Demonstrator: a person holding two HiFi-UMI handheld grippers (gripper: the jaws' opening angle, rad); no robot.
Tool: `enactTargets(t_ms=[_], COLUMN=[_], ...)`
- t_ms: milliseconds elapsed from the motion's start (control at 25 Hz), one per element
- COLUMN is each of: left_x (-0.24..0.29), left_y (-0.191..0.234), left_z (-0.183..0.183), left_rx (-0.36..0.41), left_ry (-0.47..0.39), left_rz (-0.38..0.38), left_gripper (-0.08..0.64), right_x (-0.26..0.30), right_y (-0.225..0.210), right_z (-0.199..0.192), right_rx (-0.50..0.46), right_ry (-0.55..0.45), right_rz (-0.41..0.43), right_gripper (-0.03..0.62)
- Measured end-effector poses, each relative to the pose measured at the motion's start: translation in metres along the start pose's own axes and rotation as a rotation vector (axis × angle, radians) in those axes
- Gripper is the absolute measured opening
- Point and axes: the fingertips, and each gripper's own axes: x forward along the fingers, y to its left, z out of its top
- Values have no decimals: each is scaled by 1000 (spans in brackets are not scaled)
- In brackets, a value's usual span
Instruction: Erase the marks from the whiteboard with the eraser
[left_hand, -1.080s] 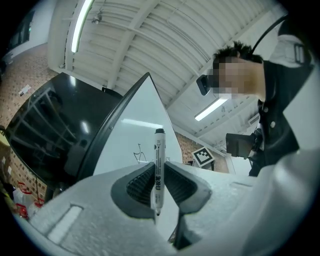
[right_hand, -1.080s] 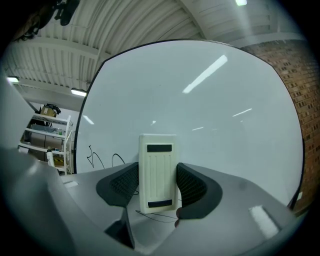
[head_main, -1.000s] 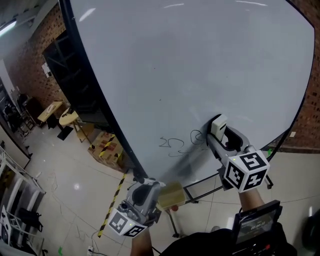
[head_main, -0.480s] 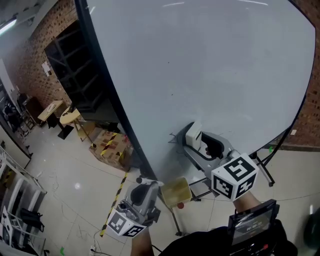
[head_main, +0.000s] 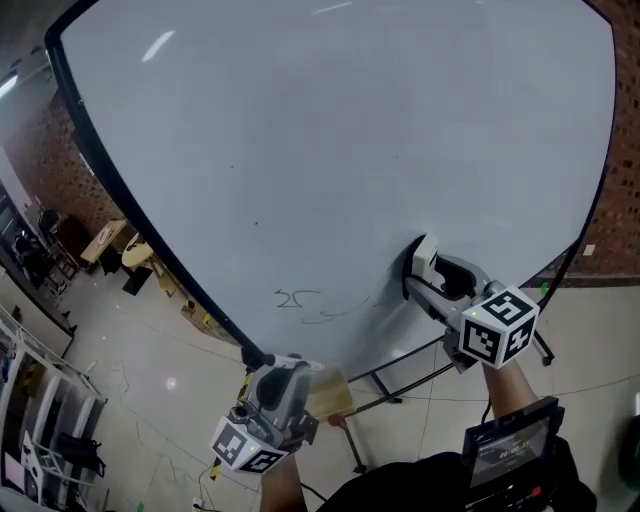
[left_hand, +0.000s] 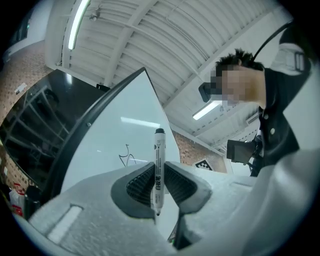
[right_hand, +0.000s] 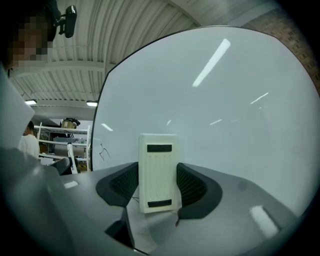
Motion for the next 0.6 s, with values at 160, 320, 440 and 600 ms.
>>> enactTargets(t_ms=[160, 320, 440, 600], left_x=[39, 45, 41, 38], left_y=[-12, -31, -39, -39], left_z=[-7, -23, -24, -18], left_rx=[2, 1, -1, 6], left_ry=[9, 36, 34, 30], left_rz=[7, 16, 26, 36], left_gripper=[58, 58, 58, 58], right_x=[-18, -41, -53, -61], right_y=[-63, -100, -120, -147], right_z=[3, -15, -23, -34], right_rx=[23, 39, 54, 82], right_ry=[-1, 18, 11, -1], right_rz=[-15, -54, -92, -156], right_gripper=[241, 241, 241, 241])
